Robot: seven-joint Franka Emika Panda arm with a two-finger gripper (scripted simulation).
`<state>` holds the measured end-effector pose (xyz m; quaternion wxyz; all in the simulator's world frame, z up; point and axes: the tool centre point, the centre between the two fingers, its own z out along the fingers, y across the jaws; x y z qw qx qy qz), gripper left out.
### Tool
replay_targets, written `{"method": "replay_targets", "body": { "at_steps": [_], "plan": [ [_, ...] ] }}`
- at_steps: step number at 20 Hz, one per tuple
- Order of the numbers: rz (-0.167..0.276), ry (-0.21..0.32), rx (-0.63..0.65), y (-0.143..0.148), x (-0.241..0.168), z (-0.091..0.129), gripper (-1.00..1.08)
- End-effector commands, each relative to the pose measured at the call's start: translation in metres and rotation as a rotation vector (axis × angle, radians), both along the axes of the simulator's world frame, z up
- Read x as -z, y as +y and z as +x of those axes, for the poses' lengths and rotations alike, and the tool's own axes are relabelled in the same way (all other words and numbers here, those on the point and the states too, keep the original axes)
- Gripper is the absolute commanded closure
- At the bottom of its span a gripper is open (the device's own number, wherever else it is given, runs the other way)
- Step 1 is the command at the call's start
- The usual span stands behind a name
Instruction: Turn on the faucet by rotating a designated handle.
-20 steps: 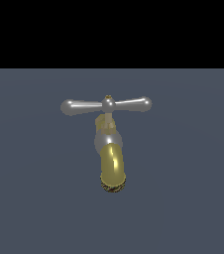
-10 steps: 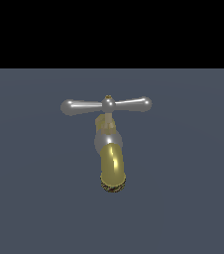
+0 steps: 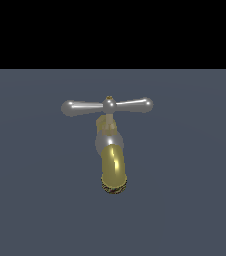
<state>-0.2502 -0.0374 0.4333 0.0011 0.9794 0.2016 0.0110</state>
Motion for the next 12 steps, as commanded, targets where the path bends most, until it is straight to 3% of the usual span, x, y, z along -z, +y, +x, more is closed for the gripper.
{"method": "replay_targets", "body": {
  "at_steps": [1,12],
  "plan": [
    [-0.001,0.001,-0.062,-0.007,0.011,0.003,1.08],
    [-0.005,0.005,-0.331,-0.033,0.058,0.023,1.08]
  ]
}}
